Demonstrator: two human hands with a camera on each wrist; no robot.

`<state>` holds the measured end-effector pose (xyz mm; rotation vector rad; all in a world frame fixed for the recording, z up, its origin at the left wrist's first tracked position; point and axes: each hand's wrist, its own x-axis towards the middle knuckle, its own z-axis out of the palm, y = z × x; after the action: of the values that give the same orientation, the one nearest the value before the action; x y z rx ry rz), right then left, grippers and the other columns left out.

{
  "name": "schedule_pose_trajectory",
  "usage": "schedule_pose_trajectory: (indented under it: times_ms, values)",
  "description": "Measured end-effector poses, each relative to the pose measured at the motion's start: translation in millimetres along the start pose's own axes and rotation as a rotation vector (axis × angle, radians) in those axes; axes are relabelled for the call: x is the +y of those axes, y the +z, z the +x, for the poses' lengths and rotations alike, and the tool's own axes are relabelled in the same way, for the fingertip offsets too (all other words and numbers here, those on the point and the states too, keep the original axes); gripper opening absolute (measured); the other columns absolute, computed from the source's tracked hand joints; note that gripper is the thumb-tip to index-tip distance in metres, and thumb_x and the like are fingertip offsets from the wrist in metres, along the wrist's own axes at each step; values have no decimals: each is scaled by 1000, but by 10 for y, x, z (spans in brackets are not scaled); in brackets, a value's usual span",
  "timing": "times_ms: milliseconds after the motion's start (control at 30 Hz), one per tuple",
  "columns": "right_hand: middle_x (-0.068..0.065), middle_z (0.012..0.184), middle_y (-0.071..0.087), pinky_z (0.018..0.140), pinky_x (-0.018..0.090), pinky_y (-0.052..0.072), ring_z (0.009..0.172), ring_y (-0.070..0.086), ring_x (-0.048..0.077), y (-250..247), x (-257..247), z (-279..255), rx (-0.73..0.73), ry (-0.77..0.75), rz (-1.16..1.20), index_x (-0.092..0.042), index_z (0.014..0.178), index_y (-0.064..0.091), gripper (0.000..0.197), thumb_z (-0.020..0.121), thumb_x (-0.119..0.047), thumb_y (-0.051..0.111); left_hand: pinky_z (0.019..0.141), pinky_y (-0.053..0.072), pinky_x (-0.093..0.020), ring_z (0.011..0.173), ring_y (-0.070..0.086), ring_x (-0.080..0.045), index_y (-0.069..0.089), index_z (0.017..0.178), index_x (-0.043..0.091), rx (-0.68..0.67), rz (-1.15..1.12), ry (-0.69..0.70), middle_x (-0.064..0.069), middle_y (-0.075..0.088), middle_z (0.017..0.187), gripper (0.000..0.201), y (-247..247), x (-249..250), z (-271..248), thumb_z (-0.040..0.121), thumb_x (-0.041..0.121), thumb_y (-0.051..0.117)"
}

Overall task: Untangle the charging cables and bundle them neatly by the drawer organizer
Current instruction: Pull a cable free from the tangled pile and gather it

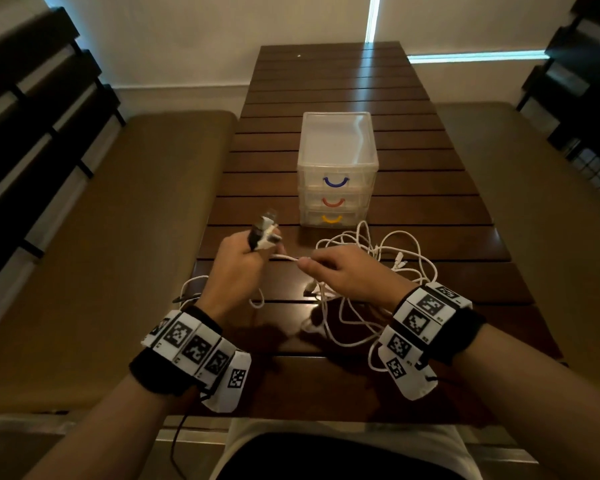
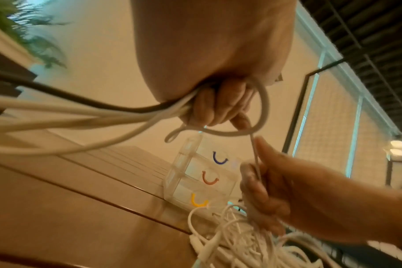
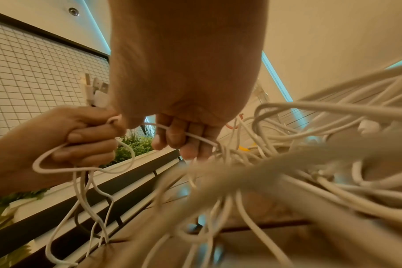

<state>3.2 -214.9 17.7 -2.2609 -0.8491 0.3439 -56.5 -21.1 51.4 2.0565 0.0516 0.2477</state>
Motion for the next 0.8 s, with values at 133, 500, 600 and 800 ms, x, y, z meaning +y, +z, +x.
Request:
schedule_pose_trajectory:
  times_ms: [133,500,600,800]
  values:
    - [-2,78,65,74,37,54,72,62,10,-90,140,10,-17,61,-47,-22,84,68,44,99,-54,42,42,28,-20,41,36,-6,64,73,14,167,-281,-62,11,44,46,32,-153,27,82,99,24,50]
    - [-5,65,60,52,26,45,55,56,9,-298,-147,157,741,-63,74,-18,82,64,37,103,-41,45,69,57,-36,86,64,-7,67,120,21,-26,27,71,25,63,112,69,-21,-43,59,69,-22,48]
    - [-4,67,59,61,34,52,59,57,13,-176,-187,123,272,32,-143,-17,81,64,40,103,-42,42,71,57,-41,77,62,-2,61,128,23,11,20,37,19,67,110,76,17,-58,85,68,-22,48]
    - [-3,67,64,60,39,46,61,58,16,16,-74,107,248,-74,-165,-13,82,63,36,102,-38,45,56,55,-28,75,64,-9,61,130,27,-129,14,125,10,66,120,73,131,19,-25,75,-20,46]
